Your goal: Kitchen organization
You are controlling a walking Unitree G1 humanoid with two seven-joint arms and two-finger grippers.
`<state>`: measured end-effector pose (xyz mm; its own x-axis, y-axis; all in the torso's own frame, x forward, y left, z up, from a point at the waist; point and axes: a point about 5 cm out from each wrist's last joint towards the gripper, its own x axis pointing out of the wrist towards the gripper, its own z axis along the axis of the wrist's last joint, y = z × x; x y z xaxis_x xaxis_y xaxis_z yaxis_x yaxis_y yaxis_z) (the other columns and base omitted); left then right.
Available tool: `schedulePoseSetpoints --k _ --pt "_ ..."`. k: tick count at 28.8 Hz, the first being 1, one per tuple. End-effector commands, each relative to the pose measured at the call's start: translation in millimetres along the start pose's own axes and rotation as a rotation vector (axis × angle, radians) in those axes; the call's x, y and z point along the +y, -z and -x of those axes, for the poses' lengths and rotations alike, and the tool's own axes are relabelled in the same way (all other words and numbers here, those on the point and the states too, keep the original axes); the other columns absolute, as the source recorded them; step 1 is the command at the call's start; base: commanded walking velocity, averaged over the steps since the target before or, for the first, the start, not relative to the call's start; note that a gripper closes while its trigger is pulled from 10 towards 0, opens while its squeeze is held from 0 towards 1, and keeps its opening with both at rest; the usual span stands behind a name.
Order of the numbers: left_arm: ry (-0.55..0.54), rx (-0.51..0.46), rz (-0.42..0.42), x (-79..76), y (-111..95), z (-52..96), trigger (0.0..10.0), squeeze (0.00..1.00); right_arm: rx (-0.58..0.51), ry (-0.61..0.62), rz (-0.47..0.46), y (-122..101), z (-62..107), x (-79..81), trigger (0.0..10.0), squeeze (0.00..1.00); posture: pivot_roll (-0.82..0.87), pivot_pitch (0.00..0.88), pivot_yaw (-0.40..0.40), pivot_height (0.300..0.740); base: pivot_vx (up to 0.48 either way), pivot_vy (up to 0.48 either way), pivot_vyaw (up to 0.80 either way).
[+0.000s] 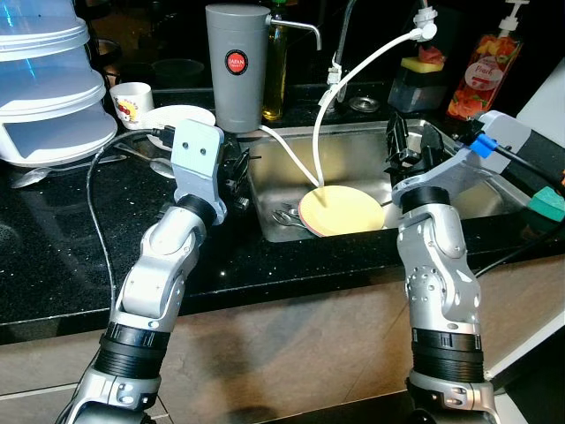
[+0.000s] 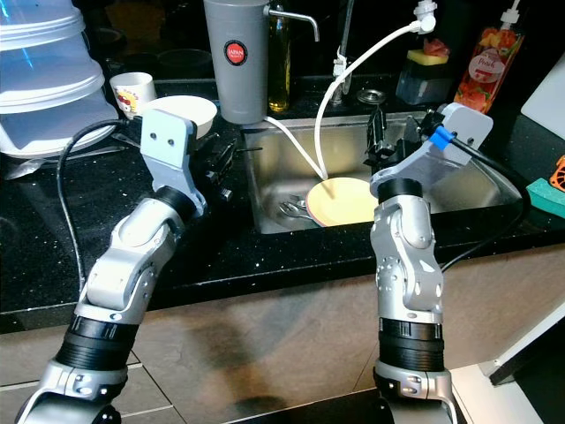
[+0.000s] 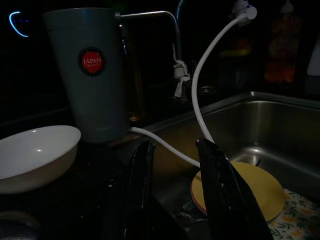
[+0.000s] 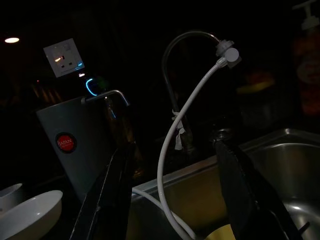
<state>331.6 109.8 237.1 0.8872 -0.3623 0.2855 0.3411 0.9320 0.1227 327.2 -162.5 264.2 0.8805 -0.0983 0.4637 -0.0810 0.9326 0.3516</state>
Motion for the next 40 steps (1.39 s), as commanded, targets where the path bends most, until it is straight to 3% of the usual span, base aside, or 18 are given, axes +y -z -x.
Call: schedulePoseSetpoints --k 1,5,15,40 --pt "0.018 0.005 0.002 -6.1 1.3 -0.7 10.0 0.00 0.007 -0.011 -0.013 0.3 -0.3 1.4 10.0 0.00 0.10 0.000 -0.018 0.740 0.000 0.000 0.00" --pt "0.045 0.008 0.004 -12.8 4.2 2.1 10.0 0.00 0.009 -0.027 -0.013 2.1 0.1 6.1 10.0 0.00 0.09 0.000 -0.019 0.740 0.000 0.000 0.00" --pt "0.014 -0.001 -0.001 -7.0 1.2 -2.1 10.0 0.00 0.006 -0.018 -0.009 -0.4 0.1 3.3 10.0 0.00 0.09 0.000 -0.022 0.740 0.000 0.000 0.00" --pt "0.042 -0.007 0.019 -16.3 -0.3 -5.2 10.0 0.00 0.007 0.003 0.009 -4.2 2.5 -2.6 10.0 0.00 0.07 0.000 -0.031 0.740 0.000 0.000 0.00"
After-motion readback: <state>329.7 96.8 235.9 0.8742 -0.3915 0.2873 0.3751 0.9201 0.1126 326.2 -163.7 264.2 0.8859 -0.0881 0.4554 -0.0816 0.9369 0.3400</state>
